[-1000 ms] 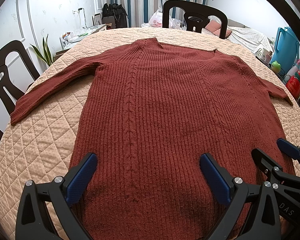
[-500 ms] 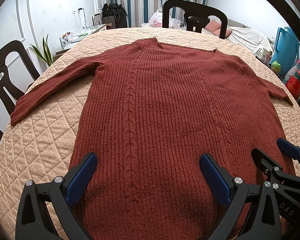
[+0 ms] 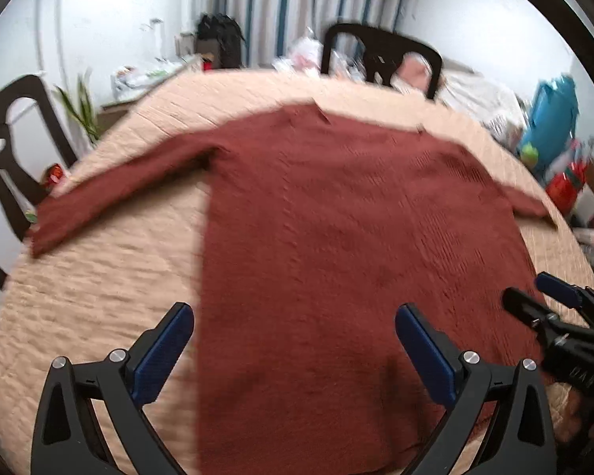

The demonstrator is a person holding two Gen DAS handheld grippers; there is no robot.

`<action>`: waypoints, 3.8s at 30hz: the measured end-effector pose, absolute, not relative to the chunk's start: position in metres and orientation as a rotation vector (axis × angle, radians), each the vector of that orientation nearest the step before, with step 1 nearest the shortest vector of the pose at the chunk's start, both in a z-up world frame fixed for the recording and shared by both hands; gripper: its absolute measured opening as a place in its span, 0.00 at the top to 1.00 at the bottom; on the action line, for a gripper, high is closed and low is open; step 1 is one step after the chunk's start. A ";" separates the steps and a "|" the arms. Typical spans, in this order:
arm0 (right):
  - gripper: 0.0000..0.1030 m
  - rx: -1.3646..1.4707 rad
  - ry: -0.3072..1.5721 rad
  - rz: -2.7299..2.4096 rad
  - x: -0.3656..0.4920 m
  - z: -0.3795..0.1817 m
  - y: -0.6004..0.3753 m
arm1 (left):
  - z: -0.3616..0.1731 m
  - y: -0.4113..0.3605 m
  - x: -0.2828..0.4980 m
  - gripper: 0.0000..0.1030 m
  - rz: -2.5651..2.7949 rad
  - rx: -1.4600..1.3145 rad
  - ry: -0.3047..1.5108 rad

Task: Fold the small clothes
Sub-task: 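Move the right gripper to the cuff of a sweater sleeve, then close the right gripper on the sleeve cuff, then lift the sleeve with the right gripper and carry it across the sweater body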

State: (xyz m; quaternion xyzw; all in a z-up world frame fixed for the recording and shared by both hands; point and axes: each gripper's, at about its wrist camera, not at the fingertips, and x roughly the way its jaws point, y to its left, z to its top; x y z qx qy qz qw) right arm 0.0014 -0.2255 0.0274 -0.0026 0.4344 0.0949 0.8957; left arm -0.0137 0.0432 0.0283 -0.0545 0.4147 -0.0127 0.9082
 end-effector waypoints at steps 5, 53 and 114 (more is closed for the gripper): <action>0.25 -0.072 0.797 0.316 0.010 0.062 -0.199 | 0.052 0.105 -0.029 0.00 0.079 -0.190 0.776; 0.48 -0.582 0.767 1.096 0.047 0.017 0.141 | 0.049 0.301 -0.080 0.00 0.490 -0.449 0.678; 0.91 0.208 0.769 0.489 0.164 0.067 -0.112 | 0.048 0.162 0.107 0.00 0.147 -0.287 0.830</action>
